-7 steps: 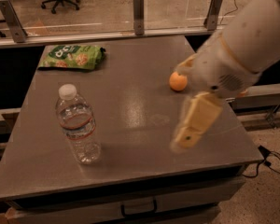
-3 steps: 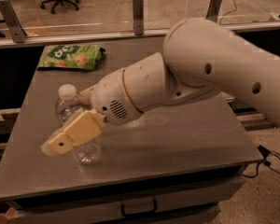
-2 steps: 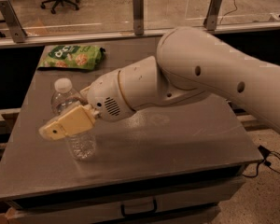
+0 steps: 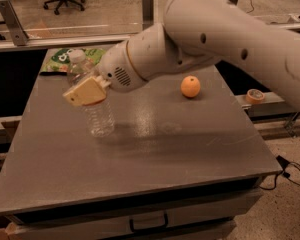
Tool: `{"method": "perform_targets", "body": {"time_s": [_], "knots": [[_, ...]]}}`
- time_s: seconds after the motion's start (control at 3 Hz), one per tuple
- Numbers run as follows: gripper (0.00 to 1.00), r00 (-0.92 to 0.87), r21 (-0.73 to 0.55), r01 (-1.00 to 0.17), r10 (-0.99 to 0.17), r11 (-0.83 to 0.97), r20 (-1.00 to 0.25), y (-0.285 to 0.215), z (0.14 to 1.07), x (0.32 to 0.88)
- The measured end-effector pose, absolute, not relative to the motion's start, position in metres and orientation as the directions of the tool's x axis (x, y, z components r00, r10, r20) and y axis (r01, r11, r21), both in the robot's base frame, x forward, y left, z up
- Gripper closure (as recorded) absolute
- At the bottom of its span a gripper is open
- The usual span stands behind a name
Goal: Knock water bottle over
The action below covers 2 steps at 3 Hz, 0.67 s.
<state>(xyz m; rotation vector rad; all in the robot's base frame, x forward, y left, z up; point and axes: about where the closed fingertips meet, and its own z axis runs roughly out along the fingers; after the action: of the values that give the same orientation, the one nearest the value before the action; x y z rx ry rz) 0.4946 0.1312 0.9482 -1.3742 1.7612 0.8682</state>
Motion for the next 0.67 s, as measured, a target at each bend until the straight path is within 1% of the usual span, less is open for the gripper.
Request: {"method": "perform_targets", "body": {"time_s": [0.33,0.67], "knots": [[1.00,-0.023,-0.083,-0.987,-0.638,0.136,-0.769,0.130,0.965,0.503],[1.00,0.167,-0.228,-0.973,-0.770,-0.029,-0.615,0.140,0.957,0.484]]}}
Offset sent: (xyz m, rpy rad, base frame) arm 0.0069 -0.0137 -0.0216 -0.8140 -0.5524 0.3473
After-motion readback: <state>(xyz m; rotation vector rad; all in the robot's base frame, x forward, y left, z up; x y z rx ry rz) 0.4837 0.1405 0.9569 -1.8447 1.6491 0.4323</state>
